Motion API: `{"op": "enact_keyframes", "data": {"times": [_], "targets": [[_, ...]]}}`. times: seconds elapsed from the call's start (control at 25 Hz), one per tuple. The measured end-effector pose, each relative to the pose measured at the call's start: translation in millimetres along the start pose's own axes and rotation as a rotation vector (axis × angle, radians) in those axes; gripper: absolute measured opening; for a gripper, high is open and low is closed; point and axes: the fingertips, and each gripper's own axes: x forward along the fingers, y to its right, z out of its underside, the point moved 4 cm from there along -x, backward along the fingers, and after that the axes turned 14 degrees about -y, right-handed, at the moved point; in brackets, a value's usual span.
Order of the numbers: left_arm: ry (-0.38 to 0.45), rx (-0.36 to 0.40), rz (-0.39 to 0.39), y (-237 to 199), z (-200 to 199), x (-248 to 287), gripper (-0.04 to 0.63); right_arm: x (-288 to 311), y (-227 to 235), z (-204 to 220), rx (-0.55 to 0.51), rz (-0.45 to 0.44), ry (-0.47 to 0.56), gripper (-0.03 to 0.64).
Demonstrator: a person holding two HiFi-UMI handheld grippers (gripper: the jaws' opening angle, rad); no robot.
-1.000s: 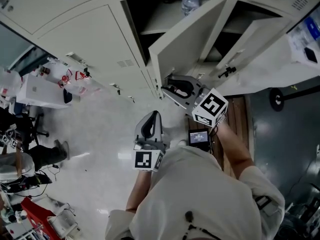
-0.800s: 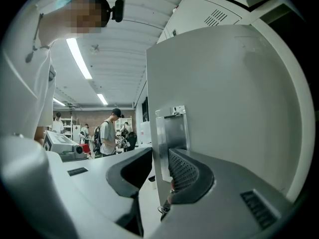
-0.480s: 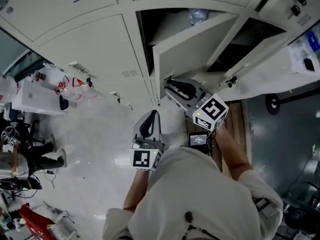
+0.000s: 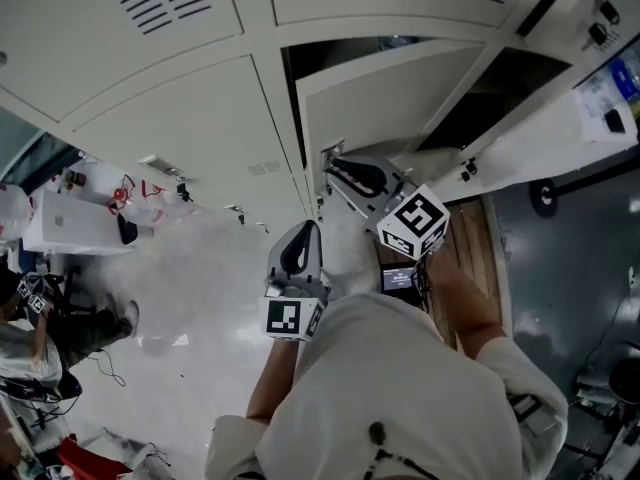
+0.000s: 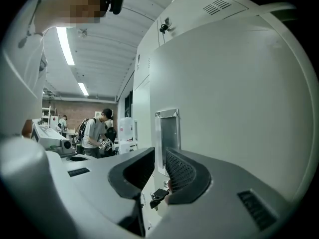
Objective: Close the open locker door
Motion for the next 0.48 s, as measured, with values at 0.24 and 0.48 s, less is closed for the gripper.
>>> {"op": "enact_keyframes", "data": {"times": [0.24, 0.48], "targets": [[0.002, 0.010, 0.021, -20, -6, 2, 0.008, 13, 3, -9, 0.005, 0.020, -0.007, 0.080], [-0.002, 0.018, 0.044, -35, -8, 1, 0.008, 22, 7, -11, 0.030, 0.073, 0.000, 0.049]]}}
